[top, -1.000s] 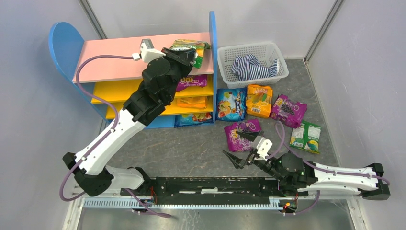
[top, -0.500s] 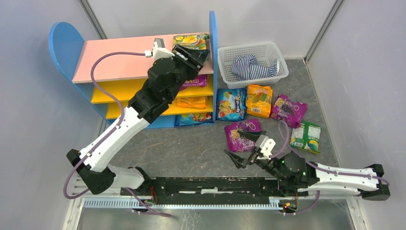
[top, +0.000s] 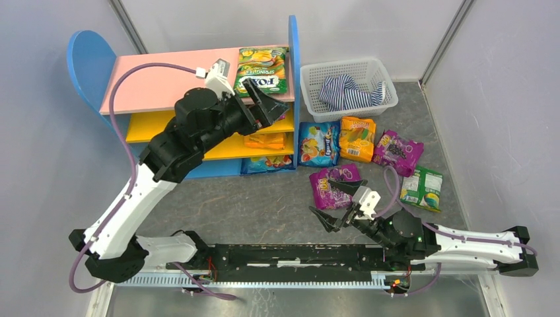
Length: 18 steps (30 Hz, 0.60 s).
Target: Place and organize the candy bags onto the shelf
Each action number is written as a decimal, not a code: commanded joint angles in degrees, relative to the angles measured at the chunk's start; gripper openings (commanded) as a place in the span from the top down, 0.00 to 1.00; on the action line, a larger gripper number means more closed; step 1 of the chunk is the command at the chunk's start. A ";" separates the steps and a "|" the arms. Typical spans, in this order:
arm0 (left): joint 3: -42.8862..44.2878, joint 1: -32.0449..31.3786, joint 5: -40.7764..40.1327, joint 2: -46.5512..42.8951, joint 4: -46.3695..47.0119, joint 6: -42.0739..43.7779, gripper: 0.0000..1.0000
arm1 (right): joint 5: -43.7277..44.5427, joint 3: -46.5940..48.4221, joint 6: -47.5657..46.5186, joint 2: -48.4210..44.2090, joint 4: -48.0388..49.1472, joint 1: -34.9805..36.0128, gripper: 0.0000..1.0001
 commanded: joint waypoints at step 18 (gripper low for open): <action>22.86 8.31 -4.42 5.87 -20.06 25.50 0.00 | 15.43 5.93 8.50 9.36 -12.04 -0.03 0.02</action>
